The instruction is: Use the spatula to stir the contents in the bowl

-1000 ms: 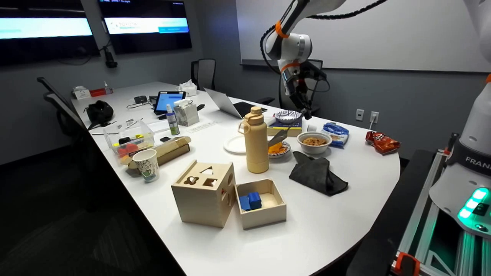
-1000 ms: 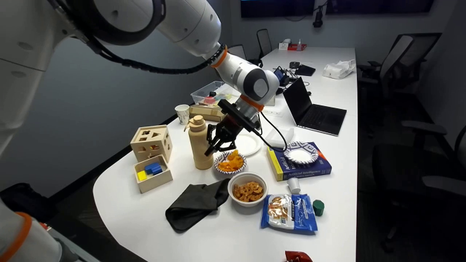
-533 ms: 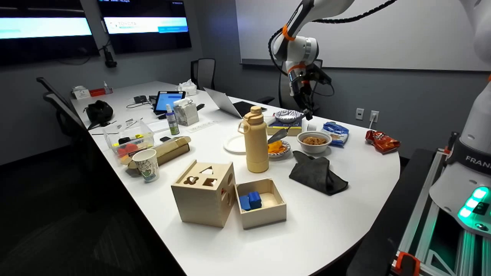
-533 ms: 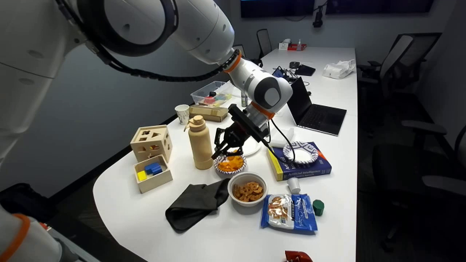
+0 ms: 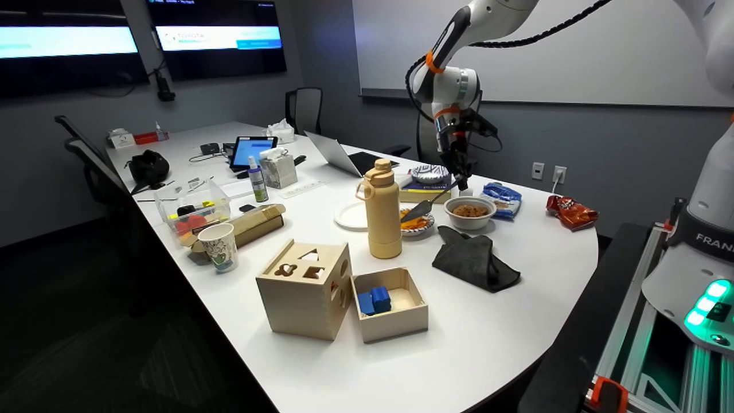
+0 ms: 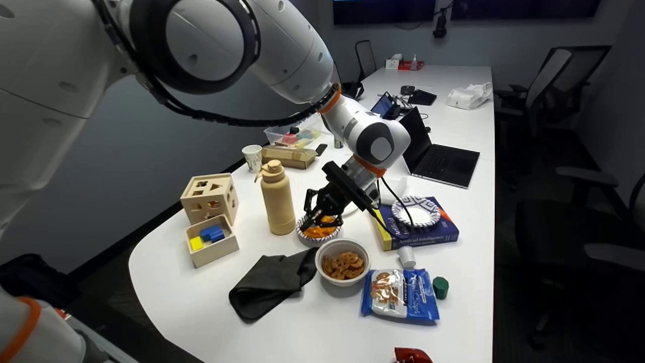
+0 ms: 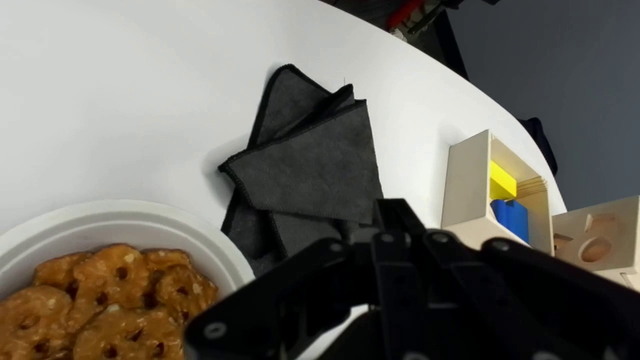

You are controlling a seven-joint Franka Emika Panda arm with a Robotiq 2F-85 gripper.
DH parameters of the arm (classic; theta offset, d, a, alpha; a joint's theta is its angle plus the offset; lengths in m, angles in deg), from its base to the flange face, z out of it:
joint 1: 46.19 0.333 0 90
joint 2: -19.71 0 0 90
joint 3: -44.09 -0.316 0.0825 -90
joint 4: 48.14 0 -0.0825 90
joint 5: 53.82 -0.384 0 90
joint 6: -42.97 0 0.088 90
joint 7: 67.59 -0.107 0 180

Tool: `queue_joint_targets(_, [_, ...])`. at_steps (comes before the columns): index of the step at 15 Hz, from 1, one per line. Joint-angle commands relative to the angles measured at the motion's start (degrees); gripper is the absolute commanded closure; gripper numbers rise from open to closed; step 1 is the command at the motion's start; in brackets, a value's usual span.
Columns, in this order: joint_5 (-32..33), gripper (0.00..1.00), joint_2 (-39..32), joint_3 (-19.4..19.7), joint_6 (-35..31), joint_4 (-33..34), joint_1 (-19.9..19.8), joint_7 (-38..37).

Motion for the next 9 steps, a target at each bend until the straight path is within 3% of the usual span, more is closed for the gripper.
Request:
queue_joint_targets(1, [-0.9, 0.99, -2.9, -0.5, -0.9, 3.2, -0.9, -0.6])
queue_joint_targets(9, [0.2, 0.99, -6.9, -0.4, 0.4, 8.3, -1.9, -1.4])
